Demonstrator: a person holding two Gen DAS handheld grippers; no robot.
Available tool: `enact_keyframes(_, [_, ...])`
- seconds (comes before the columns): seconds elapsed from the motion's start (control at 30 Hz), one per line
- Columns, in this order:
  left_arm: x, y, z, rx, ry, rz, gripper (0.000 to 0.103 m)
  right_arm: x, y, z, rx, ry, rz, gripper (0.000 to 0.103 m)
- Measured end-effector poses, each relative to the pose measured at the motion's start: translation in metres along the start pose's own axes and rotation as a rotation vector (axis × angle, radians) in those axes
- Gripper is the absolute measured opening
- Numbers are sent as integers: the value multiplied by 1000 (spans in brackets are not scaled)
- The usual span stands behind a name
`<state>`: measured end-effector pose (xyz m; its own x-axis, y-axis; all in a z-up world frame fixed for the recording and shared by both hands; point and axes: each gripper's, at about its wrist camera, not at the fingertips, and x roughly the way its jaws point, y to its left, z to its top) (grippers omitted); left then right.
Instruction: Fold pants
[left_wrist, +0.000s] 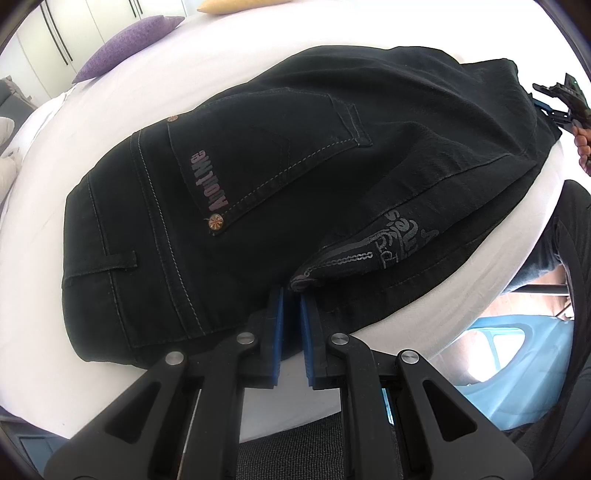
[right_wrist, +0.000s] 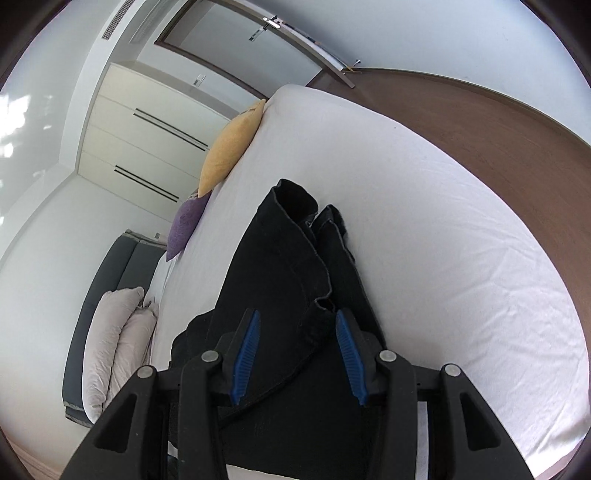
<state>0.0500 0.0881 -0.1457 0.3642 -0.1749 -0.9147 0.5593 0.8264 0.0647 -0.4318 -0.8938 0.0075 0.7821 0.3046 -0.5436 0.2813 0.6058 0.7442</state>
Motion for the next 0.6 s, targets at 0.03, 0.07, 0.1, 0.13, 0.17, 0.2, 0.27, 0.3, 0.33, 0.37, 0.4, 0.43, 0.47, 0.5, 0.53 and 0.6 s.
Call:
enact_keyframes(0.03, [0, 0, 0, 1, 0, -1, 10, 1, 1, -2, -20, 11, 1, 46])
enact_keyframes(0.07, [1, 0, 1, 1, 1, 0, 10, 2, 1, 0, -38, 24, 4, 45])
enact_keyframes(0.1, [2, 0, 2, 2, 2, 2, 10, 4, 0, 1, -50, 38, 6, 43])
enact_keyframes(0.13, [2, 0, 2, 2, 2, 2, 10, 5, -2, 3, -61, 51, 6, 40])
enact_keyframes(0.17, [2, 0, 3, 2, 2, 2, 10, 6, -1, 4, -72, 64, 10, 36])
enact_keyframes(0.2, [2, 0, 3, 2, 2, 3, 10, 7, -2, 5, -85, 79, 7, 33])
enact_keyframes(0.27, [3, -1, 4, 4, 1, 5, 10, 7, -9, 9, -83, 91, -1, 21])
enact_keyframes(0.3, [4, -1, 5, 4, 2, 7, 10, 4, -14, 12, -53, 81, 23, 21])
enact_keyframes(0.33, [4, -1, 6, 3, 1, 9, 10, 1, -15, 16, -37, 61, 33, 21])
enact_keyframes(0.37, [6, -2, 5, 3, 0, 11, 10, -2, -17, 17, -31, 43, 35, 22])
enact_keyframes(0.4, [7, -2, 5, 2, 0, 13, 10, -1, -17, 18, -30, 44, 39, 23])
enact_keyframes(0.43, [8, -2, 5, 4, 0, 14, 10, 2, -15, 17, -38, 59, 45, 23])
enact_keyframes(0.47, [8, -2, 5, 5, 1, 15, 10, 5, -12, 15, -58, 75, 36, 23])
enact_keyframes(0.5, [8, -2, 5, 6, 3, 15, 10, 6, -9, 15, -77, 79, 29, 23])
enact_keyframes(0.53, [9, -2, 5, 8, 5, 16, 10, 9, -8, 15, -77, 80, 34, 24])
enact_keyframes(0.6, [10, -4, 4, 10, 7, 19, 10, 11, -10, 16, -76, 86, 42, 23])
